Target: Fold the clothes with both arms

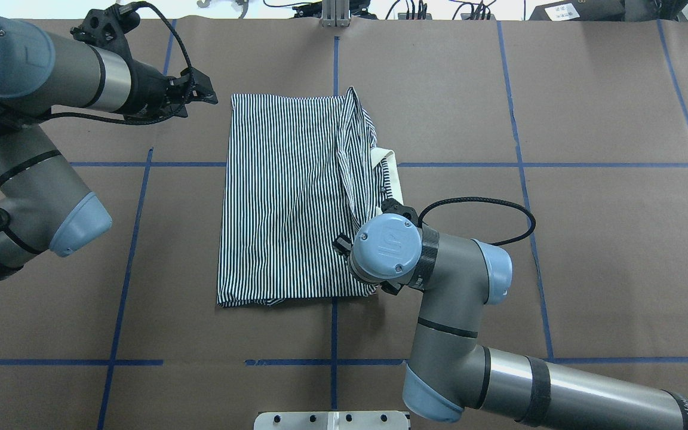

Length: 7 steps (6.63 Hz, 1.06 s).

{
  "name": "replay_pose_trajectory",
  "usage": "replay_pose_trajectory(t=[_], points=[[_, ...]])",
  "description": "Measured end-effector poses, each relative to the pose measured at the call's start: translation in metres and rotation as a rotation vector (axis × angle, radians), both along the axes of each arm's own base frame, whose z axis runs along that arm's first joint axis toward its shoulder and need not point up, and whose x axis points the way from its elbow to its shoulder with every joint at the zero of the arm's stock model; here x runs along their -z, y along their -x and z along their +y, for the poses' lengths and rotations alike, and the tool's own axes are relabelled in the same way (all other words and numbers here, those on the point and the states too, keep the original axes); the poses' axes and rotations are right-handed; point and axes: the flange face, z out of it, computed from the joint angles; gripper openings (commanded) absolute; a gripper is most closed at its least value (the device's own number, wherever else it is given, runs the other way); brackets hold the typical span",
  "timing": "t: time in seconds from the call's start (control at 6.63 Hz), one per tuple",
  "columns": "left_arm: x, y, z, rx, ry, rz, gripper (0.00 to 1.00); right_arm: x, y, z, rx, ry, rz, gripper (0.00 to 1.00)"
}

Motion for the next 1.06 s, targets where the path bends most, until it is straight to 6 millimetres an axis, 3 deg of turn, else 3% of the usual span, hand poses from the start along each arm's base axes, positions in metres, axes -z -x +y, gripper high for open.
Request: replay_pose_trajectory(t=[0.75,0.91,1.06], points=[[0.001,-0.001,0.001,0.007,0.020,0.014,0.68,0.008,-0.008,0.014,0.021,0.001,-0.004,0.00],[0.000,0.000,0.012,0.012,0.050,0.037,0.68,0.010,-0.018,0.017,0.020,-0.002,-0.011,0.00],[-0.008,0.001,0.046,0.003,0.085,0.060,0.68,0.010,-0.027,0.022,0.019,-0.004,-0.018,0.00]])
